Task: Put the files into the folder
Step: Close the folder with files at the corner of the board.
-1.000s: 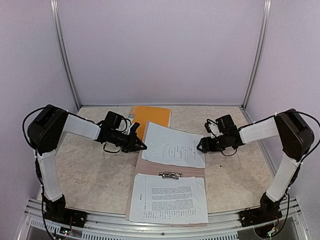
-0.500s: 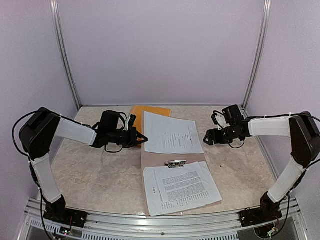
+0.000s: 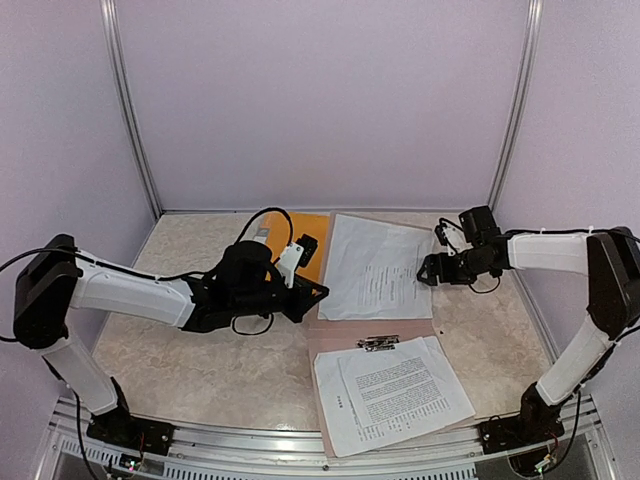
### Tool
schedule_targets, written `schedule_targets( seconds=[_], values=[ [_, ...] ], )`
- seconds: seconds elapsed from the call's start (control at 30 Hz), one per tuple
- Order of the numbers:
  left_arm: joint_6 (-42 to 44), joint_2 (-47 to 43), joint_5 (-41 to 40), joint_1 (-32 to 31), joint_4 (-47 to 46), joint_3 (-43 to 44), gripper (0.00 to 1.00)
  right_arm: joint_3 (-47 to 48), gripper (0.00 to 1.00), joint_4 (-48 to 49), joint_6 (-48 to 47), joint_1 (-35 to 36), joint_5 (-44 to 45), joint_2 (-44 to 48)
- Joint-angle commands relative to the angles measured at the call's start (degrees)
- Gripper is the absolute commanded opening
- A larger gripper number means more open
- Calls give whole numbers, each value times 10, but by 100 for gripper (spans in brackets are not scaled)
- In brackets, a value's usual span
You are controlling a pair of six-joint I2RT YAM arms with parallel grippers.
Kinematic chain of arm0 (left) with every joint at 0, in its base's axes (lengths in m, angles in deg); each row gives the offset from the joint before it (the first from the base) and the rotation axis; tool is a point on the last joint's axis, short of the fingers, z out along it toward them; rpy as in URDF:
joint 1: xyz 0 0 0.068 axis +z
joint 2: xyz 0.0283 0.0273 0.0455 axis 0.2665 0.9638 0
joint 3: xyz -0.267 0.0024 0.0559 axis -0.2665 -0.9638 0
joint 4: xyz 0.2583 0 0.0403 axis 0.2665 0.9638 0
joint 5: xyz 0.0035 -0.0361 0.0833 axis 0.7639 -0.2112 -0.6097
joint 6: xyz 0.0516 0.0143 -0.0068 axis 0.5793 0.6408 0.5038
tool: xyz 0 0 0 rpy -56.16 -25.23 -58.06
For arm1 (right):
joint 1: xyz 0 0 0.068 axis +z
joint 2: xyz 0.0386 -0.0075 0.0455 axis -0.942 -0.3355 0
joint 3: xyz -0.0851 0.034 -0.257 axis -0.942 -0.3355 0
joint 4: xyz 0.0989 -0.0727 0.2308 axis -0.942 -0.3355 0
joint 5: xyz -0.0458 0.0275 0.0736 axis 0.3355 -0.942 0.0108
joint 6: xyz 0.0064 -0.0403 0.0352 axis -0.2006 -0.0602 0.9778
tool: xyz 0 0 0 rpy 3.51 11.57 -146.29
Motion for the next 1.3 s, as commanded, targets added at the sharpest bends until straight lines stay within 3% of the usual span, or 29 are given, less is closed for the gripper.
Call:
schedule_targets(
  seconds=[0.0,0.33,0.57,0.83,1.0,1.27],
  values=[
    [96,-17,-102,-28,1,-13,0,2,86,-3,0,-25,-52,46],
    [189,-13,-179,-67,3,-27,0,79,90,-90,-16,-51,-40,140],
    [276,2,-237,-93,-39,-34,0,155,90,-143,-39,-51,-43,110],
    [382,10,-220,-95,-182,-88,0,182,90,-142,-28,-51,-100,91],
    [419,31,-207,-101,-211,-96,0,206,90,-159,-29,-50,-110,82],
    [474,55,-220,-111,-299,-122,0,226,77,-197,-35,-22,-116,54]
  ],
)
